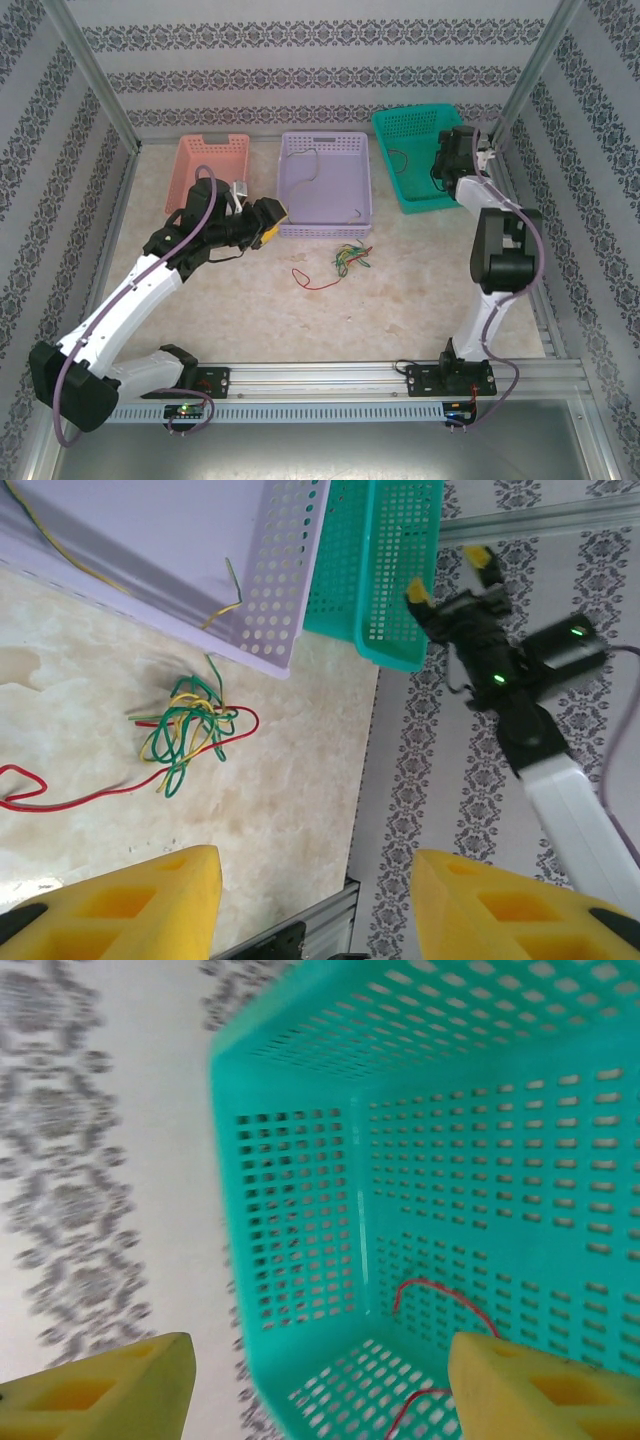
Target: Untangle the cables
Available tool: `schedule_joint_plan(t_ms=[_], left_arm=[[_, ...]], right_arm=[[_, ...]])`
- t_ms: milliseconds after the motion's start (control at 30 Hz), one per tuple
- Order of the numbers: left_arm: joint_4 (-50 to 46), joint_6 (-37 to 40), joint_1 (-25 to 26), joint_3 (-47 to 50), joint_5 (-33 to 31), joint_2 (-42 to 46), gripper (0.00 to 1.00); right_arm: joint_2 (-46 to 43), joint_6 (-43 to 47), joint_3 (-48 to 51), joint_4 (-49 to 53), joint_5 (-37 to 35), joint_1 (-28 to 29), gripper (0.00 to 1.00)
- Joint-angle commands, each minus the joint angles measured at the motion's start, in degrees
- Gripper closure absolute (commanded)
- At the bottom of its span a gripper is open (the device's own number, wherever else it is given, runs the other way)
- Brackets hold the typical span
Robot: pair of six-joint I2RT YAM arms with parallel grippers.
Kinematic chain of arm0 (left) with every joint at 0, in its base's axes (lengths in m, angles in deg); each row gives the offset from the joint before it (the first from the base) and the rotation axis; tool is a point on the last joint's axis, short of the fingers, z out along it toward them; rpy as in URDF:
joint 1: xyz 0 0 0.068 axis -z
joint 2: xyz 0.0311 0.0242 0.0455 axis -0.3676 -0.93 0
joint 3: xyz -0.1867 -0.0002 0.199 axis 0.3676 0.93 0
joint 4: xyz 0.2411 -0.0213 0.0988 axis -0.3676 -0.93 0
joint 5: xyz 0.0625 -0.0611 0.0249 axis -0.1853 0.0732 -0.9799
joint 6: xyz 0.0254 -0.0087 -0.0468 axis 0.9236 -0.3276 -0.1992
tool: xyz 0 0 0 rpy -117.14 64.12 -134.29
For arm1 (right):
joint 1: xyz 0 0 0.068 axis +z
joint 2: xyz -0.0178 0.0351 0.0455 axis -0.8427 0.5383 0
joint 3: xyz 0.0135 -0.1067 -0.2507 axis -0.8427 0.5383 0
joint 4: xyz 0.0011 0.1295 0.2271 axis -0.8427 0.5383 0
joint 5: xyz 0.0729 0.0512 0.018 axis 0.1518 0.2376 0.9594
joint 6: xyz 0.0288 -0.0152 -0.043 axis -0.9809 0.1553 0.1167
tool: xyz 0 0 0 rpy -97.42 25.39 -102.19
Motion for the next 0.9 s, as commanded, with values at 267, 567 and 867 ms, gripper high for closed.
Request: schedule_joint_plan(t_ms=[267, 567, 867], left_arm=[[-2.9, 3.0, 0.3, 2.5, 2.9, -6.2, 0.46], [-2.0, 3.4, 0.3, 9.4, 4.2, -9.4, 0.41], [4.6, 4.2, 3.0, 10.3, 6.3, -19.5, 0.40]], right_arm=[[-29.9, 28.8, 9.4, 24.0, -4.9, 8.3, 0.38], [-40.6, 31.9, 25.9, 34.7, -1.6, 28.3, 0.41], [-33.1, 24.8, 32.7, 27.4, 9.3, 34.2, 0.36]])
